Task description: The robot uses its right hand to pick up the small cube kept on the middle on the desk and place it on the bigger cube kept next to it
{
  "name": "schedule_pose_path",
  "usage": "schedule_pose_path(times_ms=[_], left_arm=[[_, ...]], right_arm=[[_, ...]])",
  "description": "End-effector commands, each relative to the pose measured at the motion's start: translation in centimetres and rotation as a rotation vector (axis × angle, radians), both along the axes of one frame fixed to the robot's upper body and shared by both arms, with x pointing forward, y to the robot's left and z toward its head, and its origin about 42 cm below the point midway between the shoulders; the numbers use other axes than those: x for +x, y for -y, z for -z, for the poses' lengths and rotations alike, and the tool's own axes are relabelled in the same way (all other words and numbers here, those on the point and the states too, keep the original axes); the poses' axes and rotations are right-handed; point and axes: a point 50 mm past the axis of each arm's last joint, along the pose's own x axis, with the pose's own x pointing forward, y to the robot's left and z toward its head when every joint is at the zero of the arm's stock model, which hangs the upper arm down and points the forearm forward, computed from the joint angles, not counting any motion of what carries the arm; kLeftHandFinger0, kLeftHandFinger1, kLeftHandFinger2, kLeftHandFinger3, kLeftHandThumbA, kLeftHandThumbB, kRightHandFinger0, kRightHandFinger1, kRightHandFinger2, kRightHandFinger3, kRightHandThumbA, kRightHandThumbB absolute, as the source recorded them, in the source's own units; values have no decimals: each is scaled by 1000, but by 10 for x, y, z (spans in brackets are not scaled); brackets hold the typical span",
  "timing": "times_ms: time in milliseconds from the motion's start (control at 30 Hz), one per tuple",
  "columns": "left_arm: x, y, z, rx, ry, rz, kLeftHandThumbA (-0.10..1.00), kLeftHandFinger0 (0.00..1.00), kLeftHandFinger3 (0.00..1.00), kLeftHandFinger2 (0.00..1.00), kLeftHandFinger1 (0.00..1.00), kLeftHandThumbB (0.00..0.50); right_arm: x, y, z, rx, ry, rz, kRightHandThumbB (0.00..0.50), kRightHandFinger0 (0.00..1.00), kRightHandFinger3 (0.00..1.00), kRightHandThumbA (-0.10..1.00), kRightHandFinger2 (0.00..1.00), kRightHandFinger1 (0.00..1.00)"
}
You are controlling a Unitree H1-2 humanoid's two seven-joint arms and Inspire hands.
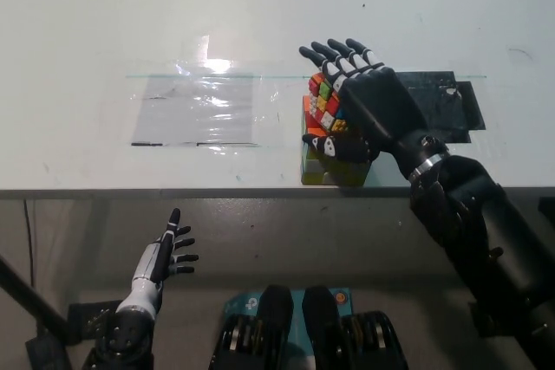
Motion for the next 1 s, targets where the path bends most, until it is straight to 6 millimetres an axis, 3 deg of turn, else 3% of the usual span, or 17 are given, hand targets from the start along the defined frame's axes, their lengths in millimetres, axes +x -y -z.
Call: schedule_pose_path(times_ms=[0, 167, 333, 533, 700, 967], left_arm=[[16, -5, -17, 19, 61, 3, 1000, 715, 842, 811, 706, 151], [15, -6, -16, 3, 55, -6, 1000, 688, 848, 807, 685, 132], [12, -6, -14, 20, 59, 0, 1000, 730, 858, 831, 723, 106], [8, -9, -11, 14, 47, -7, 1000, 713, 856, 822, 709, 115], [5, -9, -7, 9, 39, -13, 1000, 686, 815, 779, 667, 135], [2, -9, -6, 16, 39, -15, 1000, 683, 799, 775, 670, 113]], right_arm=[[1, 1, -16, -22, 27, 12, 367, 1000, 1000, 1000, 1000, 1000], [0, 2, -18, -13, 43, 4, 371, 1000, 1000, 989, 1000, 1000], [-2, 3, -22, -19, 66, 2, 390, 1000, 1000, 1000, 1000, 1000], [-4, 3, -38, -37, 120, -2, 499, 1000, 1000, 1000, 1000, 1000], [-11, 4, -57, -30, 124, -13, 500, 1000, 1000, 1000, 1000, 1000], [-18, 3, -77, -20, 107, -28, 500, 1000, 1000, 1000, 1000, 1000]])
